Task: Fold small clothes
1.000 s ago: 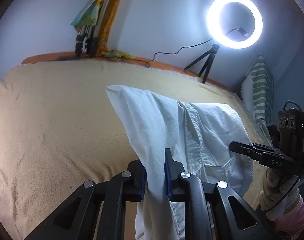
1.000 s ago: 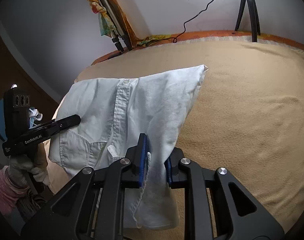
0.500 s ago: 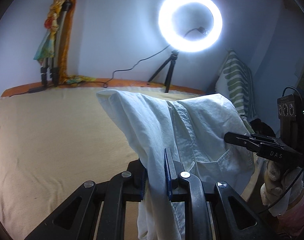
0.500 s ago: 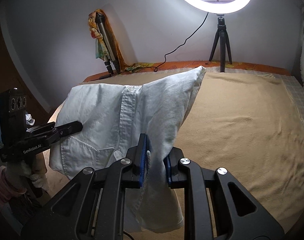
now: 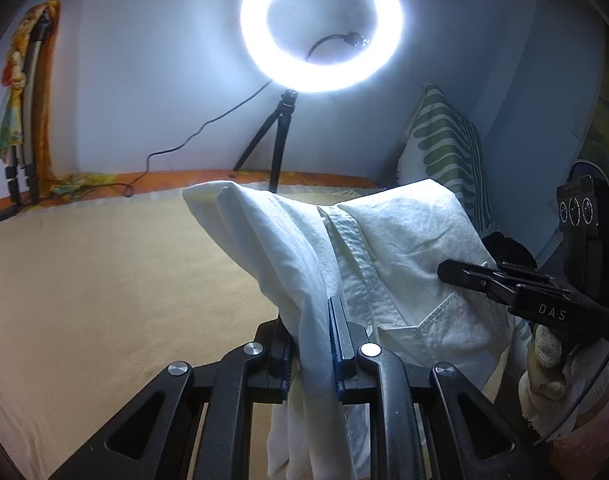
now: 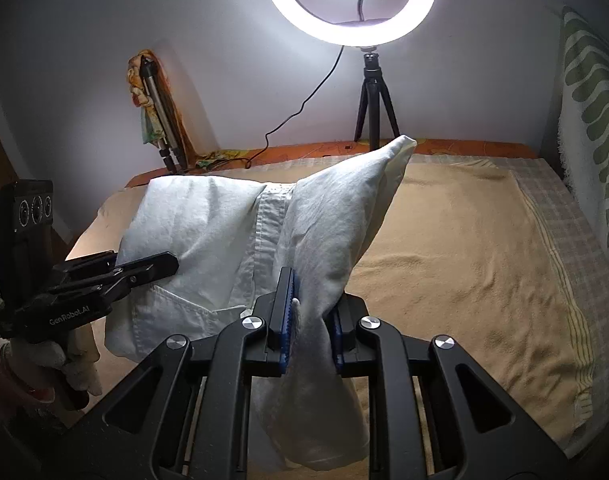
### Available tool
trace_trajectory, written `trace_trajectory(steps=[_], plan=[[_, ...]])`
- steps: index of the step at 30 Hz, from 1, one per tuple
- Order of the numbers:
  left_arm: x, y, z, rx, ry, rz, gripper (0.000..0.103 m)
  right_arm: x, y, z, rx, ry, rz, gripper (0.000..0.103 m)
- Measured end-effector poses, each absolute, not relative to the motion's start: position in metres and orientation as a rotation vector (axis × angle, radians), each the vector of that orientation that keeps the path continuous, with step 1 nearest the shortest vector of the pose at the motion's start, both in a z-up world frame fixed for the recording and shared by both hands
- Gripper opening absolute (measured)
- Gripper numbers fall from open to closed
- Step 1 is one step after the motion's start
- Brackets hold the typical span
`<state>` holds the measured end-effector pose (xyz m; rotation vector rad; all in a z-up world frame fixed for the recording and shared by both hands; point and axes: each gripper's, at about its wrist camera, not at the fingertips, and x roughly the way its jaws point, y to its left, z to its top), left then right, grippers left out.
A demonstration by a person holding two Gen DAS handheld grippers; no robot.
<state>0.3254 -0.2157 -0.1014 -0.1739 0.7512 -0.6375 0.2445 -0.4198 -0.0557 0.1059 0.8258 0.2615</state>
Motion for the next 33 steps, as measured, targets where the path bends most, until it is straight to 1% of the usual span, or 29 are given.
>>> trace_trajectory(steps=[12,19,27,33], plan=[[0.417,-0.291,-0.114,-0.218,0.769,-0.654,0.013,0.327,-0.474,-0.068,0.078,0.814,0.154,0.016],[0.457,-0.328,-0.126,-0.217,0.757,-0.639,0.013,0.377,-0.501,-0.082,0.056,0.817,0.095,0.016],[0.475,-0.365,-0.135,-0.165,0.740,-0.623,0.013,0.410,-0.521,-0.100,0.000,0.843,0.037,0.016],[0.482,-0.372,-0.142,-0.158,0.751,-0.601,0.013,0.421,-0.531,-0.116,0.004,0.862,0.016,0.016]])
